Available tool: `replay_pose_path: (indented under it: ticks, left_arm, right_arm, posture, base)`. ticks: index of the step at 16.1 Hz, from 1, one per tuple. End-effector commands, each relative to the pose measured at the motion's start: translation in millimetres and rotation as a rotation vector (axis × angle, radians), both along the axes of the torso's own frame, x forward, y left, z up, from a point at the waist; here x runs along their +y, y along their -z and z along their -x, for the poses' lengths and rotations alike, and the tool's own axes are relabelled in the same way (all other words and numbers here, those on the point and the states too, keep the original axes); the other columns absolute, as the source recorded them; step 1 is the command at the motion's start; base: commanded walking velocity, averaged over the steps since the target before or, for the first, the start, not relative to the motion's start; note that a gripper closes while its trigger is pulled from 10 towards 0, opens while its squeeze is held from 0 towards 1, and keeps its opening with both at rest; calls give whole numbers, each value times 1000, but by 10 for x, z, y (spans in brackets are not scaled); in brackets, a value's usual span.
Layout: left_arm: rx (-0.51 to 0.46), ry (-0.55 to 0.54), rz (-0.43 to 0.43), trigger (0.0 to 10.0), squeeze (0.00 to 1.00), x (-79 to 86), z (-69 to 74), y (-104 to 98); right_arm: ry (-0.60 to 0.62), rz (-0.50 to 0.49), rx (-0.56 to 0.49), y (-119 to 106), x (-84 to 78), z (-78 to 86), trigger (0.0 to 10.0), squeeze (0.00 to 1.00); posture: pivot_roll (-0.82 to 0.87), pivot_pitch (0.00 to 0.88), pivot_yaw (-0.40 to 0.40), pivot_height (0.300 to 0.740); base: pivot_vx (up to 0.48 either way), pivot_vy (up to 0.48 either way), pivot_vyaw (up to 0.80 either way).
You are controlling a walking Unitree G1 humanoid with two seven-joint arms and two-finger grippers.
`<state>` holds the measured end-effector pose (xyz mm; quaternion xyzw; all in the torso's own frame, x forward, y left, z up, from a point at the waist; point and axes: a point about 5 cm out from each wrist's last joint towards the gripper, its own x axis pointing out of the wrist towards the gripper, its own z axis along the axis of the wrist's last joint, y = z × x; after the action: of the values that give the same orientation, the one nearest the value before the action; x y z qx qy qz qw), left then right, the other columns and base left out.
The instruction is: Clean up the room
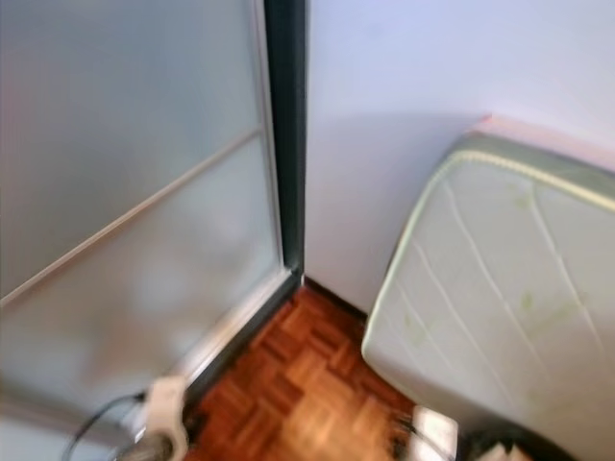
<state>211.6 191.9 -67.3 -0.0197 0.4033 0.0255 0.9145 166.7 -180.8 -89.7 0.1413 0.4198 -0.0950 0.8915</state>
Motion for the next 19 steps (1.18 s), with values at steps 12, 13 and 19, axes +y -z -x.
replay_pose_path:
  ticks: [12, 13, 19]
  left_arm:
    - [22, 32, 8, 10000, 0, -67, 23, 25]
    - [22, 33, 7, 10000, 0, -66, 23, 25]
    - [25, 49, -6, 10000, 0, -62, 12, 19]
  right_arm:
    - [3, 33, 65, 48, -121, 128, 10000, 0]
    - [2, 34, 64, 47, -121, 127, 10000, 0]
    - [5, 34, 68, 46, -120, 121, 10000, 0]
  posture:
    - [44, 113, 17, 740]
    - [45, 113, 17, 740]
    - [49, 119, 11, 740]
  base:
    - [168, 0, -378]
    - [0, 0, -750]
    - [0, 0, -747]
